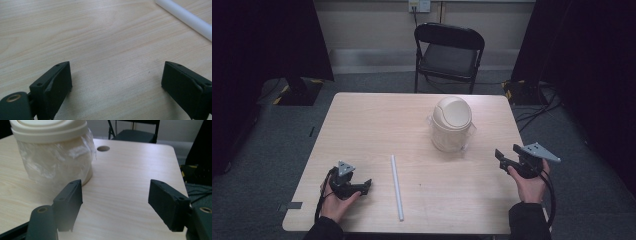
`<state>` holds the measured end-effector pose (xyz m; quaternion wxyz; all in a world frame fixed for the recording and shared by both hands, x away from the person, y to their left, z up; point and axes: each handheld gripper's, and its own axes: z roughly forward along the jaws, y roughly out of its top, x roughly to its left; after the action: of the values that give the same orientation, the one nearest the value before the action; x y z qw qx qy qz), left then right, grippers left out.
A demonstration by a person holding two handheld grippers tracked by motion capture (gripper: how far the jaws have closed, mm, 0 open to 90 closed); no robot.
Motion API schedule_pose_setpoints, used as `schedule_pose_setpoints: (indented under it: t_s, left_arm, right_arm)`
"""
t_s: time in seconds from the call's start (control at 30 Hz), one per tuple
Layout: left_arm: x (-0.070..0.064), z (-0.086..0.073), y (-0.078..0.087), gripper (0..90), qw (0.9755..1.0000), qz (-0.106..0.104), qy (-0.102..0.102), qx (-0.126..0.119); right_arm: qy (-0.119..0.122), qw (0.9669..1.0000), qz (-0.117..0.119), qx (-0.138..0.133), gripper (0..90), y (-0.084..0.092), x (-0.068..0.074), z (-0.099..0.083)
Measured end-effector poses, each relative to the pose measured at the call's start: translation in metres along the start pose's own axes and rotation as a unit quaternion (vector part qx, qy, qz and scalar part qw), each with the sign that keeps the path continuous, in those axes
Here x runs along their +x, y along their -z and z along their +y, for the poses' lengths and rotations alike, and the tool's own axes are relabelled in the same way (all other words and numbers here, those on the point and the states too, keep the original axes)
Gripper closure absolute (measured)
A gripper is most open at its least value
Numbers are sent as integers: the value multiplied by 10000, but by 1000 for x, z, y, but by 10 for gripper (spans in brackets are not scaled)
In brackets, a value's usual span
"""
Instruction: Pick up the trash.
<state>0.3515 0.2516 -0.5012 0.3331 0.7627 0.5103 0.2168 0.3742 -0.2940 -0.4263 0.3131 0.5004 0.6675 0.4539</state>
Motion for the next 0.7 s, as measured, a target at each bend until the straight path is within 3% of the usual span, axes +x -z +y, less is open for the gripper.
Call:
schedule_pose_setpoints:
  t_s: [0.17, 0.3, 0.33, 0.7]
  left_arm:
    - [0, 0, 0, 89, 10000, 2, -1, 1]
    - [0, 0, 0, 89, 10000, 4, -6, 2]
    - [0, 0, 0, 89, 10000, 2, -3, 2]
    - [0, 0, 0, 90, 10000, 7, 1, -10]
  right_arm:
    - [98, 9992, 7, -399, 261, 3, 3, 19]
    - [167, 9987, 43, -480, 263, 0, 6, 30]
    - [131, 9987, 177, -459, 277, -4, 7, 38]
    - [194, 9976, 195, -631, 270, -22, 11, 79]
